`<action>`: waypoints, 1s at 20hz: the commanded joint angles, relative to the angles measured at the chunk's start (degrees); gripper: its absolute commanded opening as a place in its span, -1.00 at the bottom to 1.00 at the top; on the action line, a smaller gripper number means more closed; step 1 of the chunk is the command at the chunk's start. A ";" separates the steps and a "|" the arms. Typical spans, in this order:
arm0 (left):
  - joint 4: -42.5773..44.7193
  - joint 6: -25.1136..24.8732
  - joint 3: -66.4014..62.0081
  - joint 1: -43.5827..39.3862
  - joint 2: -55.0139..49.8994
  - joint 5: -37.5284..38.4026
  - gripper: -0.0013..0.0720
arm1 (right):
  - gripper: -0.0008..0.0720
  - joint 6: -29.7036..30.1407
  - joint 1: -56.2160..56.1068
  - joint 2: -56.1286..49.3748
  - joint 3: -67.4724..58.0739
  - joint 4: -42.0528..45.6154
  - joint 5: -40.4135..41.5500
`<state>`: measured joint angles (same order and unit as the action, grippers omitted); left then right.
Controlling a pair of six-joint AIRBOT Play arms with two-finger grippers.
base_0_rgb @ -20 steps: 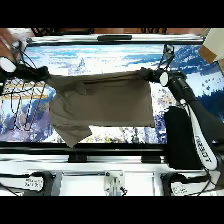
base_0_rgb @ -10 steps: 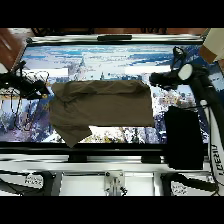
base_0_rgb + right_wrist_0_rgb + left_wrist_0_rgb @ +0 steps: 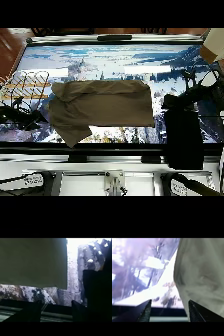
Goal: Fold the shirts.
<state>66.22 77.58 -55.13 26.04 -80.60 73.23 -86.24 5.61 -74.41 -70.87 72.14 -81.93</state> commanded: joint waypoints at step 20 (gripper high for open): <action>-3.26 -0.87 3.04 -5.70 -0.15 -11.43 -0.85 | 0.80 0.11 0.24 -6.21 18.80 -8.13 18.71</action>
<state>63.46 76.71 -52.03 20.36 -81.62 61.23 -87.31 5.87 -78.48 -52.62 66.81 -65.87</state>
